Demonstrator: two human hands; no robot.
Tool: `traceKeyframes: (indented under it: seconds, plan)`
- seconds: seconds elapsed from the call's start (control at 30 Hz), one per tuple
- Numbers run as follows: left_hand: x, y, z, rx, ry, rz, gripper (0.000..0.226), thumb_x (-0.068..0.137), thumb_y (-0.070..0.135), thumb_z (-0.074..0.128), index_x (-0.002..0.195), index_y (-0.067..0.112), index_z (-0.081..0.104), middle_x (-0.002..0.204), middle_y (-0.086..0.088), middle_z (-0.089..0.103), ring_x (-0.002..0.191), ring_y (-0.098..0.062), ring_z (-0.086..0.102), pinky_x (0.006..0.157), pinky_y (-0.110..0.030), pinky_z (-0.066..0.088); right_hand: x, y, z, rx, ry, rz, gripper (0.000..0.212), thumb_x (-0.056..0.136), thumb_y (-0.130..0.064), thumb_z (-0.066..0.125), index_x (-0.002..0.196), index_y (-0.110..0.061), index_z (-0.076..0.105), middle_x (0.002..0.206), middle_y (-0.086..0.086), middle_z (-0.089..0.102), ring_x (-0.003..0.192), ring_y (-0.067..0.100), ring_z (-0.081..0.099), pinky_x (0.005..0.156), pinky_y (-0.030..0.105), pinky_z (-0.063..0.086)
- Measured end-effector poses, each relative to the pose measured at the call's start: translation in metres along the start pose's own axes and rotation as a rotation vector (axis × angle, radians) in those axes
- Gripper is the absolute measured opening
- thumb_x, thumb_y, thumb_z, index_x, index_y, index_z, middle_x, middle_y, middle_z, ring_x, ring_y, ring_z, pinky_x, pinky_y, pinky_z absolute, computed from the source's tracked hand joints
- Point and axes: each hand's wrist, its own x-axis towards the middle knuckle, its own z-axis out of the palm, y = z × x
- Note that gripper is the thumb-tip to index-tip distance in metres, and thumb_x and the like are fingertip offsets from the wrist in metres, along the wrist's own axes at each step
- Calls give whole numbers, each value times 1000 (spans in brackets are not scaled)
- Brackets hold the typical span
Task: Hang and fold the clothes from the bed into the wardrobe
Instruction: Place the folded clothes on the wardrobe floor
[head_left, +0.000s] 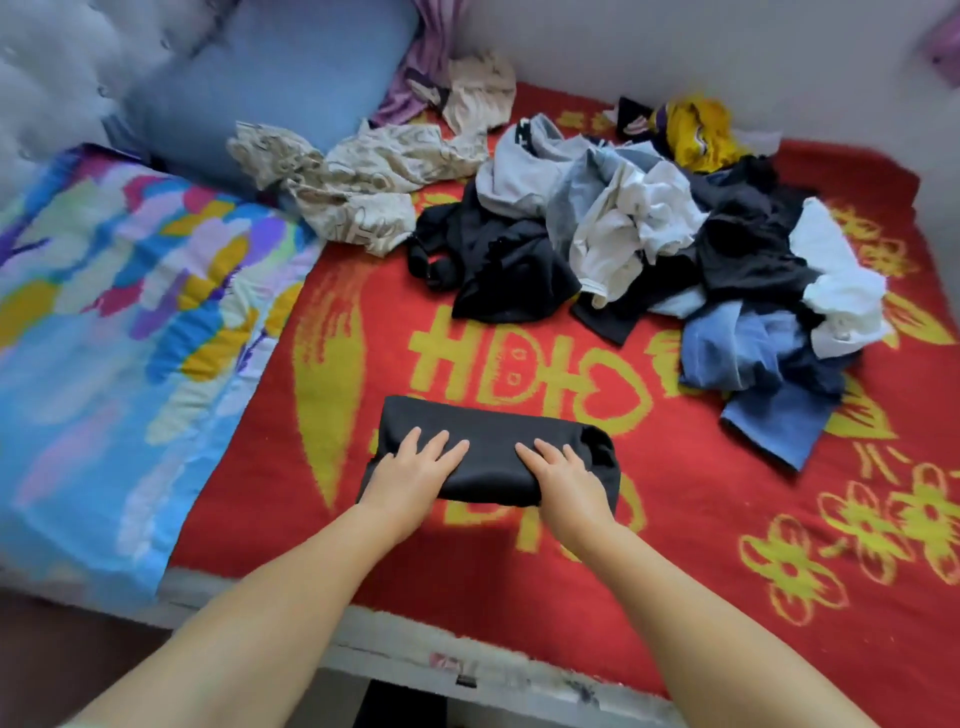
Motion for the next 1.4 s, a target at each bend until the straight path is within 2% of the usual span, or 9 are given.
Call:
traceKeyframes:
  seconds: [0.13, 0.2, 0.33, 0.47, 0.67, 0.8, 0.97, 1.1, 1.4]
  plan:
    - [-93, -16, 2, -38, 87, -156, 92, 86, -10, 47, 153, 30, -1, 161, -2, 8, 146, -33, 9, 93, -37, 47, -43, -50, -10, -106, 33, -185, 81, 91, 3, 48, 153, -34, 10, 160, -6, 13, 146, 30, 13, 101, 47, 43]
    - [-150, -19, 15, -72, 93, -250, 91, 86, -10, 46, 153, 30, -1, 160, -3, 8, 146, -34, 9, 88, -36, 48, -71, -81, -1, -157, 26, -285, 80, 92, 2, 48, 152, -34, 11, 159, -6, 14, 146, 31, 14, 97, 48, 46]
    - [-245, -13, 56, -178, 94, -411, 91, 84, -11, 45, 153, 29, 1, 160, -4, 9, 145, -35, 9, 90, -41, 48, -115, -130, 27, -247, 13, -456, 81, 90, 2, 50, 152, -36, 12, 159, -6, 15, 146, 30, 16, 93, 46, 49]
    - [-367, 3, 112, -330, 41, -659, 90, 85, -13, 42, 153, 31, 2, 159, -1, 11, 146, -32, 9, 88, -41, 49, -173, -201, 69, -378, -78, -707, 77, 90, -1, 49, 151, -34, 15, 158, -5, 18, 144, 30, 20, 93, 45, 48]
    - [-510, 37, 189, -477, 11, -891, 86, 86, -13, 40, 153, 30, 6, 158, 0, 14, 145, -31, 11, 93, -43, 48, -266, -282, 147, -553, -205, -919, 84, 87, -4, 57, 152, -35, 15, 157, -6, 20, 141, 25, 24, 86, 39, 53]
    - [-592, 63, 241, -556, -8, -966, 87, 86, -12, 43, 152, 30, 5, 157, 0, 15, 145, -31, 11, 92, -43, 48, -331, -323, 203, -638, -255, -978, 85, 87, -7, 60, 152, -36, 14, 156, -7, 20, 141, 24, 24, 93, 38, 50]
    - [-716, 91, 306, -606, -33, -1024, 84, 85, -14, 38, 152, 26, 8, 153, -3, 23, 143, -34, 16, 87, -48, 49, -428, -374, 287, -656, -300, -1073, 76, 90, -9, 52, 152, -36, 18, 156, -5, 23, 140, 24, 28, 102, 39, 44]
    - [-806, 116, 348, -681, -60, -1081, 92, 79, -20, 38, 153, 26, 8, 152, -4, 23, 144, -34, 16, 88, -46, 49, -503, -411, 341, -684, -371, -1159, 71, 90, -7, 47, 151, -33, 22, 153, -3, 28, 136, 28, 34, 103, 40, 43]
    - [-871, 86, 406, -772, -14, -1176, 84, 85, -13, 32, 153, 30, 8, 156, 0, 18, 145, -31, 13, 94, -43, 48, -527, -502, 407, -782, -426, -1222, 70, 91, -9, 49, 151, -34, 22, 152, -1, 29, 134, 30, 36, 102, 40, 44]
